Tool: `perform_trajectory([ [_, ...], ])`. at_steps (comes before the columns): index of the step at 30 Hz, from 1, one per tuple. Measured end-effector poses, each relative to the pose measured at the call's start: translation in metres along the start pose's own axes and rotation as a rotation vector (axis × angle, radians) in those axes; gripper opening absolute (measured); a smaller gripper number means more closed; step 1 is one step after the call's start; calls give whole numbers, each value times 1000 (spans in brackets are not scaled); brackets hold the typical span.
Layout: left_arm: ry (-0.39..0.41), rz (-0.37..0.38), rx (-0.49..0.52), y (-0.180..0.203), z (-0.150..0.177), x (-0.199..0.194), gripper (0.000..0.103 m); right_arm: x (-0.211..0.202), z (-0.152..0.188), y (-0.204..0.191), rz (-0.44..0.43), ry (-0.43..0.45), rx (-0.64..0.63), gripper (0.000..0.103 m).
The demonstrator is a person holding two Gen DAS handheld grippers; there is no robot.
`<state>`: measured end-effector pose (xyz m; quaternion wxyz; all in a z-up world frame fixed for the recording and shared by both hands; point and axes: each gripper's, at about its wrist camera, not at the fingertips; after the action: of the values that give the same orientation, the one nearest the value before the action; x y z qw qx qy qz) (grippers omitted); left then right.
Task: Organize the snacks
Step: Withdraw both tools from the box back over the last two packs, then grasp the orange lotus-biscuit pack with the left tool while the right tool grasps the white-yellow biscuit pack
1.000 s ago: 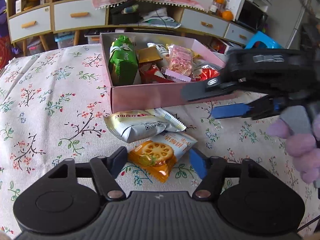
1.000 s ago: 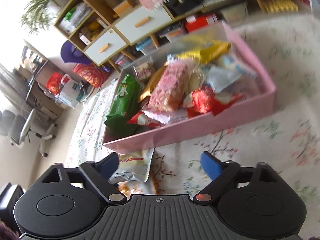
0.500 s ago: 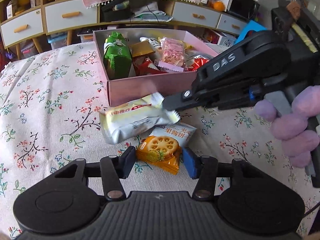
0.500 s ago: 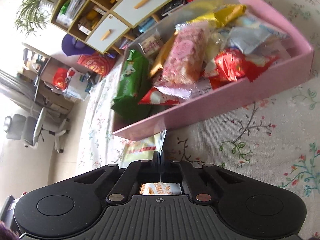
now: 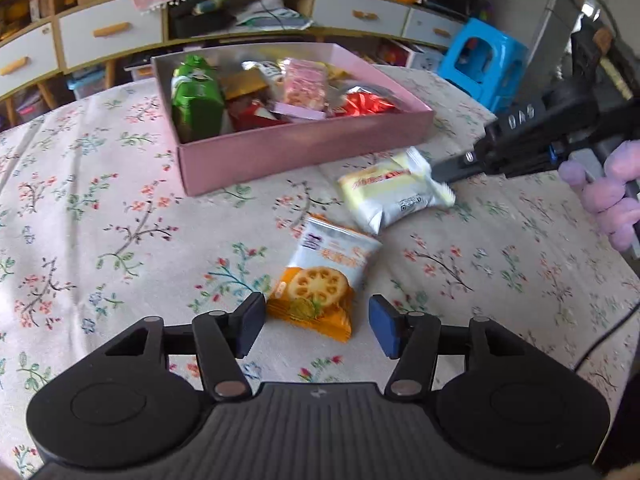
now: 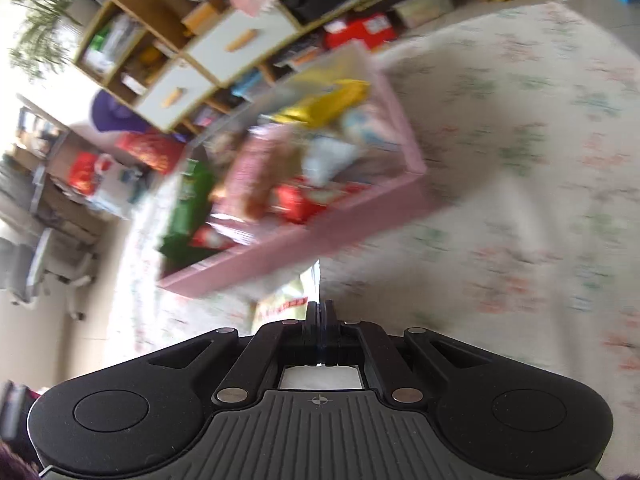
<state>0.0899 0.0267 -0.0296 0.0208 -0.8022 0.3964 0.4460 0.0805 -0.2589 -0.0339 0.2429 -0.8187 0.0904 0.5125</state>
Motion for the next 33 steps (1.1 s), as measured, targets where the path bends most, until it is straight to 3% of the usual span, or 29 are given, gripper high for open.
perform_trajectory([
  [3,-10,9,18,5,3,-1,54,-2,11,14,54,-28,-37,0],
  [6,-17,16,25,8,5,-1,56,-6,26,20,51,-42,-93,0],
  [11,6,-22,5,9,4,2,72,-19,47,13,61,71,-297,12],
  [14,20,-27,-22,8,3,5,79,-19,59,0,69,162,-484,53],
  [15,30,-28,-28,8,4,5,79,-17,64,-5,91,188,-541,82],
  [16,37,-33,-31,8,4,6,80,-13,68,-10,113,209,-596,91],
  [19,50,-45,-25,12,6,8,84,-4,77,-17,124,286,-721,98],
  [24,51,-75,28,19,6,15,85,7,62,-17,81,291,-717,103],
  [33,-19,-150,11,24,-5,19,73,22,54,-47,100,355,-774,103],
])
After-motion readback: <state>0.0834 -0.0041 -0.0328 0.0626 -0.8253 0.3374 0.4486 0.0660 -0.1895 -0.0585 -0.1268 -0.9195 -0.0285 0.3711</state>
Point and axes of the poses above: each gripper's, at about its wrist camera, not at the fingertips, and x roughly the way its jaws point, y to its right, z to its underside, and after that the axes turned 12 degrees about z, right-handed
